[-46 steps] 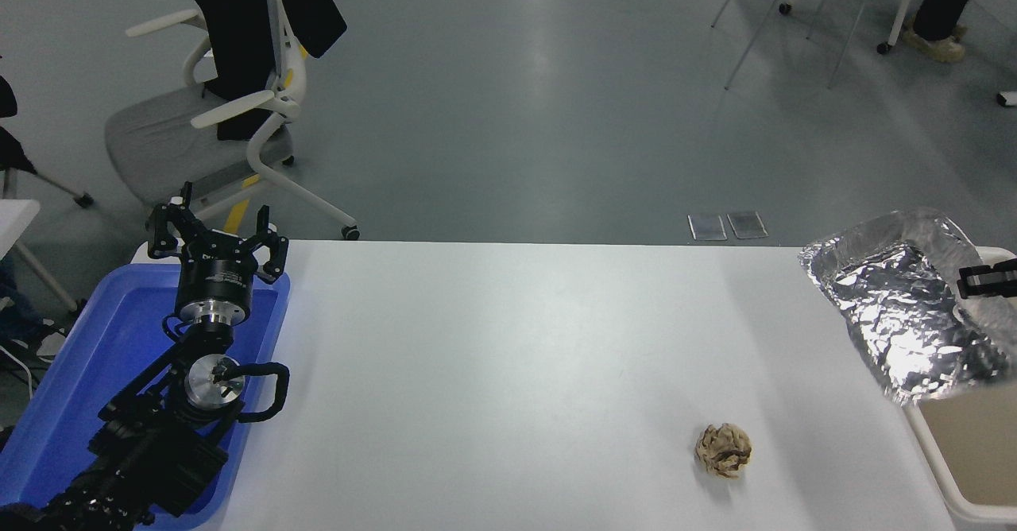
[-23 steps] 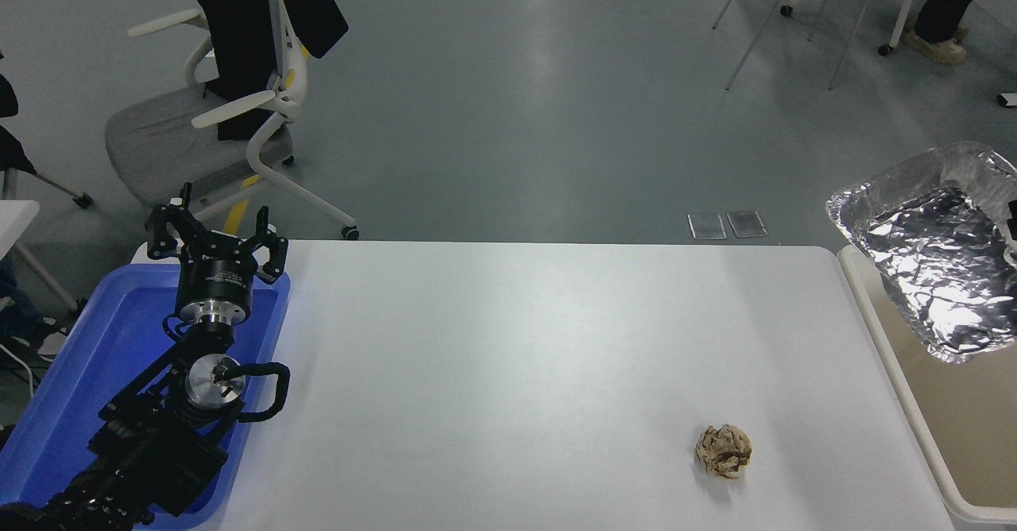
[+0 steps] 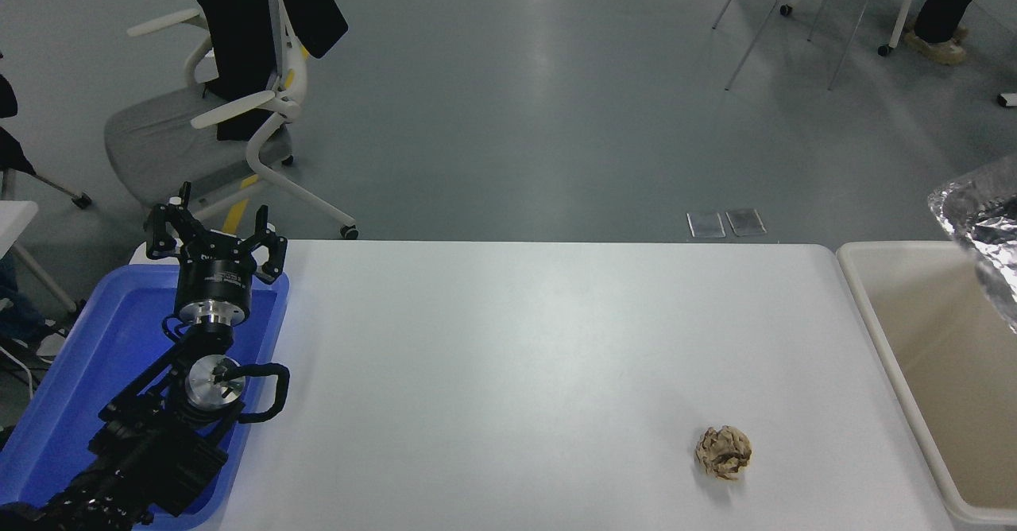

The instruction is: Pick up foil plate and place in dustbin

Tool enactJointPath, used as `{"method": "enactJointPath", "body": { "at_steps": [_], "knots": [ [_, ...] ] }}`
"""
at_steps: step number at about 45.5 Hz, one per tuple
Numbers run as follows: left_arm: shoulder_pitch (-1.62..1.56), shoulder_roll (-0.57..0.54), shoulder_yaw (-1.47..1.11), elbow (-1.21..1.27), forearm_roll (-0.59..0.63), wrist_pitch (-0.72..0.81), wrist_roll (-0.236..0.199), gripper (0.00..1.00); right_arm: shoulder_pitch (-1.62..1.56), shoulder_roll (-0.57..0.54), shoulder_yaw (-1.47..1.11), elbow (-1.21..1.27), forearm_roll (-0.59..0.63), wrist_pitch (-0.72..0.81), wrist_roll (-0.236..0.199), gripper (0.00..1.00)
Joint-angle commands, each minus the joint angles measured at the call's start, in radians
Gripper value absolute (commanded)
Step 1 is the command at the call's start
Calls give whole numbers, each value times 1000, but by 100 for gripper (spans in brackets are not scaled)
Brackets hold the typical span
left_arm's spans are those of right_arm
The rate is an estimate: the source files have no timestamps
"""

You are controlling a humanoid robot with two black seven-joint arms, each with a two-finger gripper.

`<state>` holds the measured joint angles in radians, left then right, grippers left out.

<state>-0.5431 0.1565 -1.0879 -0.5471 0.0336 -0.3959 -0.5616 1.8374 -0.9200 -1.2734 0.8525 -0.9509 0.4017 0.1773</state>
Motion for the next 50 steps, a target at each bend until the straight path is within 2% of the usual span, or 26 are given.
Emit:
{"method": "enactJointPath", "body": {
  "at_steps": [1, 8, 16, 22, 33, 48, 49, 50],
  "knots": [
    [0, 0, 0, -1, 0, 0, 0, 99, -440, -20, 270, -305, 3, -102, 22, 0],
    [-1, -2, 0, -1, 0, 0, -1, 99, -682, 15, 457, -407, 35, -204, 7, 0],
    [-1, -2, 0, -1, 0, 0, 0, 99, -937, 157, 539, -627, 201, -276, 5, 0],
    [-1, 0, 0, -1, 0, 0, -1, 99, -995, 205, 542, -650, 314, -280, -1, 0],
    [-1, 0, 0, 0, 0, 0, 0, 99, -1072, 263, 575, -658, 345, -342, -15, 0],
    [-1, -2, 0, 1, 0, 0, 0, 99, -1089, 274, 623, -656, 333, -349, -22, 0],
    [-1, 0, 0, 1, 0, 0, 0, 99, -1092, 274, 623, -656, 333, -349, -22, 11],
    [-1, 0, 0, 1, 0, 0, 0, 99, -1093, 274, 623, -655, 334, -349, -21, 42]
  ]
}}
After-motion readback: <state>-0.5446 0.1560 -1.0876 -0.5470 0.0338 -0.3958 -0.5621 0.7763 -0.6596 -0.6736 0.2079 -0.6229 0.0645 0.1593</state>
